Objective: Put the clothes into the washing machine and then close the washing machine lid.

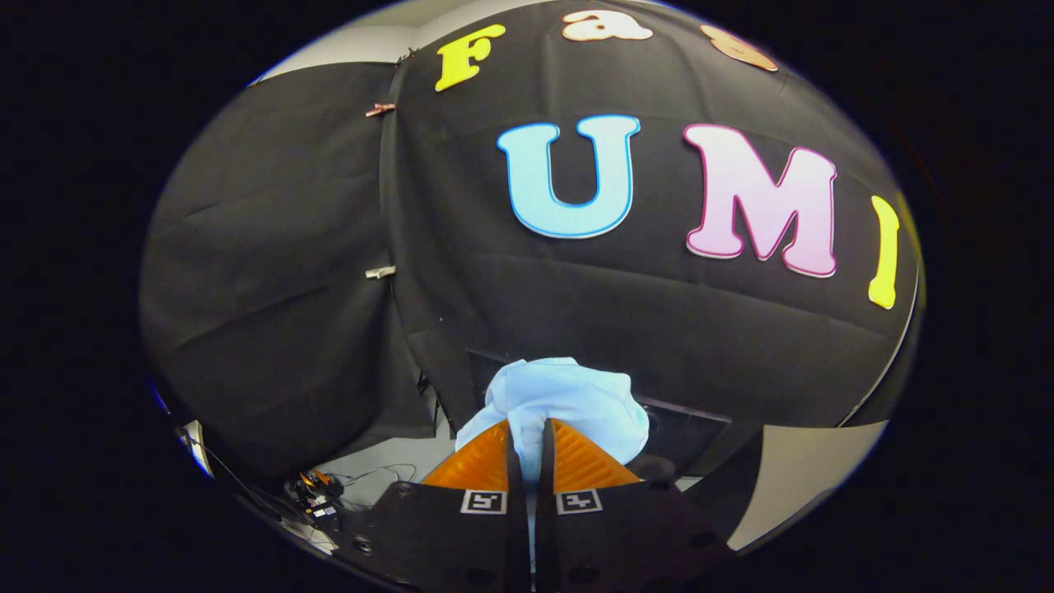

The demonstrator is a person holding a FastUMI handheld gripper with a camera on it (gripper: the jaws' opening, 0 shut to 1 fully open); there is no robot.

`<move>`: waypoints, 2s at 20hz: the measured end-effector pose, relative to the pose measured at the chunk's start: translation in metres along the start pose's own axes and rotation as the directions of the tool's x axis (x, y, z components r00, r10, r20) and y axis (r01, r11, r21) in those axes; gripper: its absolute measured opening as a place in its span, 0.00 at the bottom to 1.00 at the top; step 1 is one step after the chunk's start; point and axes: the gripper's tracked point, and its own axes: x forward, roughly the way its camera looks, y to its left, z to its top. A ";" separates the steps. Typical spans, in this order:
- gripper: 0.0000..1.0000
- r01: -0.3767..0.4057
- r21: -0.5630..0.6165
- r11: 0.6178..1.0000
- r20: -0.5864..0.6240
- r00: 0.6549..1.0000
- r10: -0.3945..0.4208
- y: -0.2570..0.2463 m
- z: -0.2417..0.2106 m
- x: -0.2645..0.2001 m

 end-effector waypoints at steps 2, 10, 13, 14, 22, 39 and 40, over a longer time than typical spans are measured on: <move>0.07 -0.020 0.001 1.000 -0.038 0.999 0.020 0.000 -0.020 0.019; 0.07 -0.068 -0.037 0.997 -0.140 0.988 0.062 -0.001 -0.071 0.063; 0.07 -0.071 -0.044 0.997 -0.195 0.979 0.061 -0.004 -0.095 0.076; 0.07 -0.055 -0.059 0.997 -0.232 0.972 0.040 -0.008 -0.106 0.079; 0.07 -0.022 -0.137 0.990 -0.396 0.918 -0.035 -0.019 -0.157 0.083; 0.99 -0.089 -0.176 0.980 -0.430 0.903 0.004 -0.009 -0.171 0.076; 0.99 -0.092 -0.168 0.981 -0.424 0.905 0.012 -0.007 -0.169 0.076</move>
